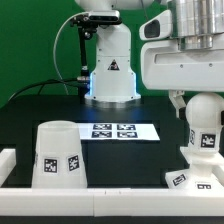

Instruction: Assemble lamp

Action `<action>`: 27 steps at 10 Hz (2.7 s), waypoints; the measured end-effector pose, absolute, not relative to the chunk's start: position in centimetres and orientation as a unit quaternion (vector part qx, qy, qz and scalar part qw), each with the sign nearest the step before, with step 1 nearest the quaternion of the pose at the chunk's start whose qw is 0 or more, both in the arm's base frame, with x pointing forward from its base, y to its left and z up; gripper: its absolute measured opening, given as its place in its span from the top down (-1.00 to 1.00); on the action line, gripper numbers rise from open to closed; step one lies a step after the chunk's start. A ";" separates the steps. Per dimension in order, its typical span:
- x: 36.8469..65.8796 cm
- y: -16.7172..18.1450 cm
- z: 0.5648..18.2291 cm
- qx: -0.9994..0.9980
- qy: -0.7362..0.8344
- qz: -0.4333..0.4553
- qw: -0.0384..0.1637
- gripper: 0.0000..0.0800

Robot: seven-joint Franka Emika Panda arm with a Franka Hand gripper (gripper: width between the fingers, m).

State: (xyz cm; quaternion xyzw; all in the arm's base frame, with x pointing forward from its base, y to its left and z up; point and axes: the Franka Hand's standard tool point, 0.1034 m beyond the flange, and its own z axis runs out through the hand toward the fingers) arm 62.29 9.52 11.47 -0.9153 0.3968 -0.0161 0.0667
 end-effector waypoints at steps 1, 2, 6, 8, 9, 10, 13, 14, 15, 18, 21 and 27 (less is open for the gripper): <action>62.3 9.5 11.5 -0.932 0.357 -0.020 0.064 -0.45; 62.5 9.6 11.8 -0.963 0.261 -0.026 0.055 -0.69; 62.6 9.9 12.2 -0.998 0.023 -0.044 0.043 -0.75; 62.6 9.8 12.1 -0.996 -0.063 -0.047 0.038 -0.75; 62.6 9.7 11.8 -0.982 -0.183 -0.048 0.019 -0.75; 62.5 9.9 11.8 -0.977 -0.207 -0.048 0.015 -0.75; 62.5 9.8 11.8 -0.981 -0.188 -0.048 0.018 -0.43; 62.5 9.8 11.8 -0.981 -0.187 -0.048 0.018 -0.43; 62.7 10.0 11.9 -0.991 -0.123 -0.053 0.020 -0.43; 63.0 9.7 12.0 -0.992 0.099 -0.066 0.031 -0.43; 62.4 9.1 11.6 -0.943 0.326 -0.042 0.052 -0.43; 62.5 9.2 11.7 -0.980 0.188 -0.028 0.054 -0.73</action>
Offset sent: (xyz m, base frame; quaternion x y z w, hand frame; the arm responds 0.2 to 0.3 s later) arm -0.0003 0.0177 0.0120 -0.0408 -0.0432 -0.4052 0.9123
